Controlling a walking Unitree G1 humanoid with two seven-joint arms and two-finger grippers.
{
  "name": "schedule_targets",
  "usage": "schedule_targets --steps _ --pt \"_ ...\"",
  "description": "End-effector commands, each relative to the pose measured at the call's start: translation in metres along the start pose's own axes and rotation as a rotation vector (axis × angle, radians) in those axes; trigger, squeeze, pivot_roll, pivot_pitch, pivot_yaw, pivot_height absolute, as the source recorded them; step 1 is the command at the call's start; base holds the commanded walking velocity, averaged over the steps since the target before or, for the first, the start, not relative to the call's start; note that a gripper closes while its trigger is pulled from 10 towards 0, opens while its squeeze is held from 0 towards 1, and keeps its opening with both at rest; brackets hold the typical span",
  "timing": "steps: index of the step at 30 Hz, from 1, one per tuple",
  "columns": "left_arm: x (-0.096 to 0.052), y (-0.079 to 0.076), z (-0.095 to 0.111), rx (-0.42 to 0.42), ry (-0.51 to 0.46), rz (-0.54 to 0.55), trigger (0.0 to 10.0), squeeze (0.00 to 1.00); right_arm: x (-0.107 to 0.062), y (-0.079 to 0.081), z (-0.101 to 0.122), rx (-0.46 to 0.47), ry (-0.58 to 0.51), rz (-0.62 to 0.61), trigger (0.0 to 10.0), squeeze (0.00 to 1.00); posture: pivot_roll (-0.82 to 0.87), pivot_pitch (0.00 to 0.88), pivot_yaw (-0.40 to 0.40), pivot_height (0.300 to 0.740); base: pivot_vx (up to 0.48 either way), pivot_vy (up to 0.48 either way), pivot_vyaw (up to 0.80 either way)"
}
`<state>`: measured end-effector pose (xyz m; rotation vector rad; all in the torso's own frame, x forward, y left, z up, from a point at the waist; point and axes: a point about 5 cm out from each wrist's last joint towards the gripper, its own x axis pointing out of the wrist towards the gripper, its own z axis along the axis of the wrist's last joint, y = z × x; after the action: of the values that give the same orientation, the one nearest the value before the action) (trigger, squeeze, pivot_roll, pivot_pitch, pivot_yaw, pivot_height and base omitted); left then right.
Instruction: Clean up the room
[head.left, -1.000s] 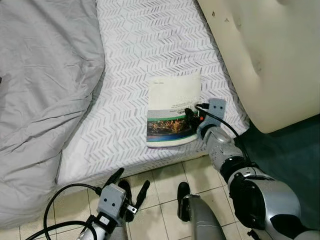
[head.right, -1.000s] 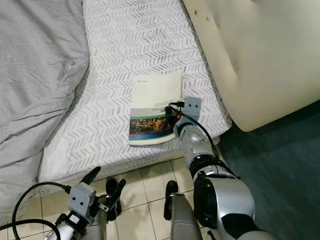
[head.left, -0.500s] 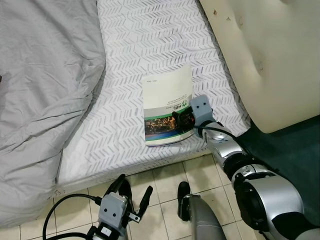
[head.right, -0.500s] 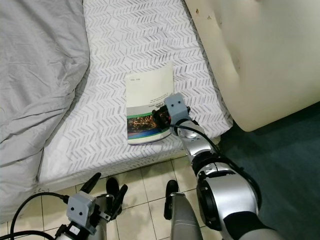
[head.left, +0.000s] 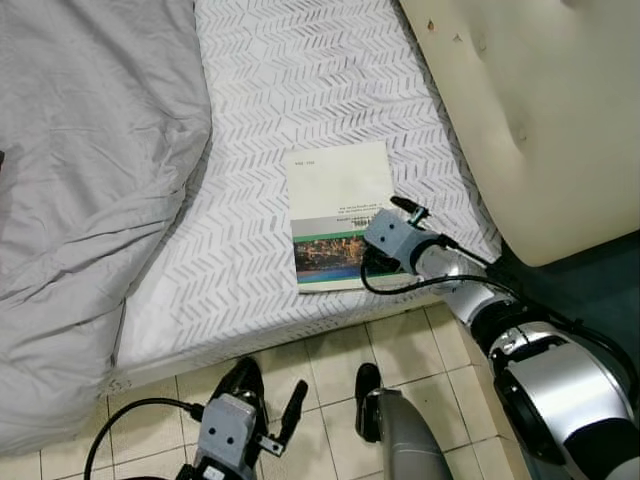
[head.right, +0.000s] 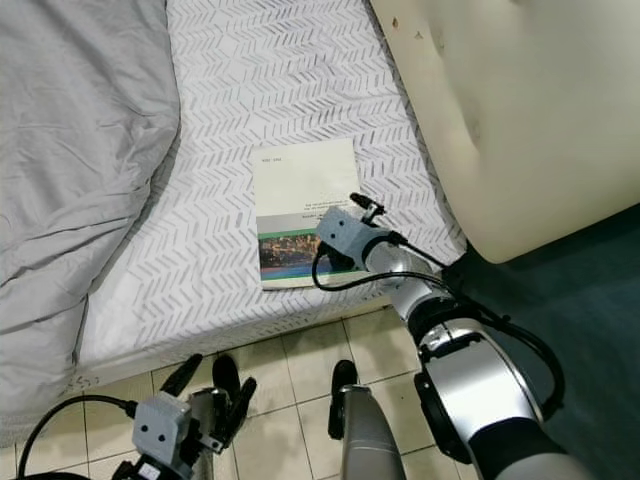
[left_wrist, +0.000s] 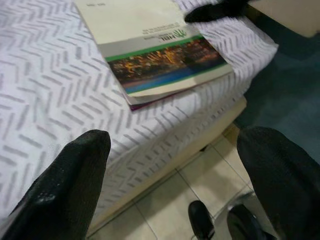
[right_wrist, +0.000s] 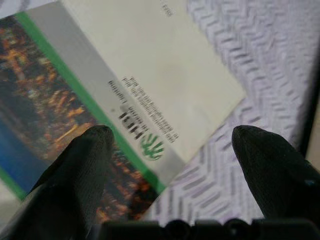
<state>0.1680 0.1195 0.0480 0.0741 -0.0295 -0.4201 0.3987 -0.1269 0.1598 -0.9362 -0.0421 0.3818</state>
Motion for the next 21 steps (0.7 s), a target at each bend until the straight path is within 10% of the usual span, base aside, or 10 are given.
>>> schedule_targets --steps 1,8,12,21 --pt "-0.009 -0.007 -0.012 -0.006 0.078 -0.011 10.0 0.0 -0.001 0.0 -0.002 -0.015 -0.001 0.0 10.0 0.0 0.05 0.553 -0.042 0.74 0.0 0.0 0.0" --pt "-0.002 0.026 -0.019 -0.019 0.182 0.217 10.0 0.0 -0.009 -0.001 -0.015 0.549 -0.048 -0.099 10.0 0.0 0.03 0.393 -0.053 0.74 0.0 0.0 0.0" --pt "0.012 0.069 -0.01 0.061 0.157 0.332 10.0 0.0 -0.024 -0.009 -0.045 0.933 -0.027 -0.251 10.0 0.0 0.02 0.271 -0.05 0.74 0.0 0.0 0.0" --pt "0.046 0.1 0.016 0.089 0.075 0.394 10.0 0.0 -0.053 0.034 -0.063 1.062 -0.083 -0.336 10.0 0.0 -0.01 0.033 -0.014 0.74 0.0 0.0 0.0"
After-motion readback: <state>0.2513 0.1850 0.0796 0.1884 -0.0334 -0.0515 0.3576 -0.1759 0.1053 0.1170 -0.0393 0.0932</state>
